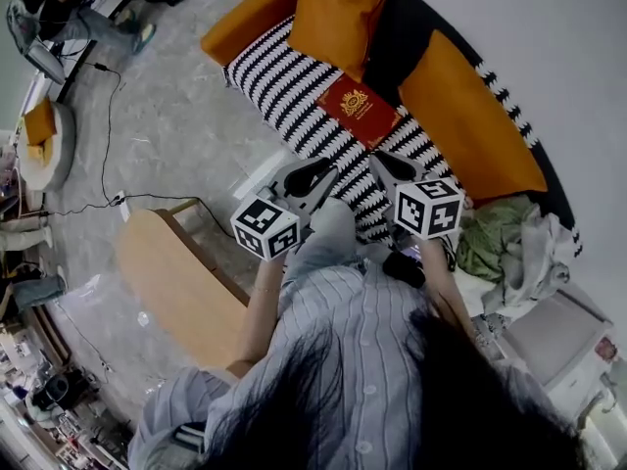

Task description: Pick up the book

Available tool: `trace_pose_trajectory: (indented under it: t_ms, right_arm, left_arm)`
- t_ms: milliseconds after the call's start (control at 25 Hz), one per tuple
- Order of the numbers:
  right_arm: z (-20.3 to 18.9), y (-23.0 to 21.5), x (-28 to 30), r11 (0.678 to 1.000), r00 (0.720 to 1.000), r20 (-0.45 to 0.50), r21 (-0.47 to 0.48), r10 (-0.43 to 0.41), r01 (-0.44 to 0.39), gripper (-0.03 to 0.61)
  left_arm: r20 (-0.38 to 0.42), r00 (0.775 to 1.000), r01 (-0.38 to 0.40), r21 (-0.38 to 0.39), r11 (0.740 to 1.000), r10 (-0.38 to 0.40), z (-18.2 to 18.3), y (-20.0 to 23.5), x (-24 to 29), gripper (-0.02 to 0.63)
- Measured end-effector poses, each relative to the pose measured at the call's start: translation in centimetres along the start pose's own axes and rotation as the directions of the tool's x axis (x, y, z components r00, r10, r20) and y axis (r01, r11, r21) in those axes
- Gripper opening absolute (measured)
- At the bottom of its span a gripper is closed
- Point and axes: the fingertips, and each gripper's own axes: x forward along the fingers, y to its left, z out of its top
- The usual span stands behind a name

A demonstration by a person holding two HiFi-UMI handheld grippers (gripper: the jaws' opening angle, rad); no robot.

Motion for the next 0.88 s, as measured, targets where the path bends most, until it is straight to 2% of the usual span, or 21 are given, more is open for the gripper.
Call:
trace_pose_trajectory:
  t_ms: [360, 680, 880]
  right_arm:
    - [-0.4, -5.2, 3.9, 0.998, 0.995, -0.076, 0.007, -0.059, 0.059, 0.048]
    - [-1.9, -10.9, 7.6, 0.991, 0.985, -0.144, 0.083, -0.093, 0.106, 0.049]
    - [-2.9, -15.4, 10.4, 0.978, 0.982, -0.142, 0.150, -0.125, 0.146, 0.049]
  left_arm:
    - [-0.032, 0.999, 0.015, -0.054, 0.998, -0.016, -1.0, 5.9, 4.0, 0.069]
    - [-0.065, 0.997, 0.037, -0.043, 0.998, -0.040, -2.5, 11.0, 9.1, 0.069]
    - [-0.136, 0.990, 0.037, -0.033, 0.999, -0.041, -5.5, 15.3, 12.0, 0.069]
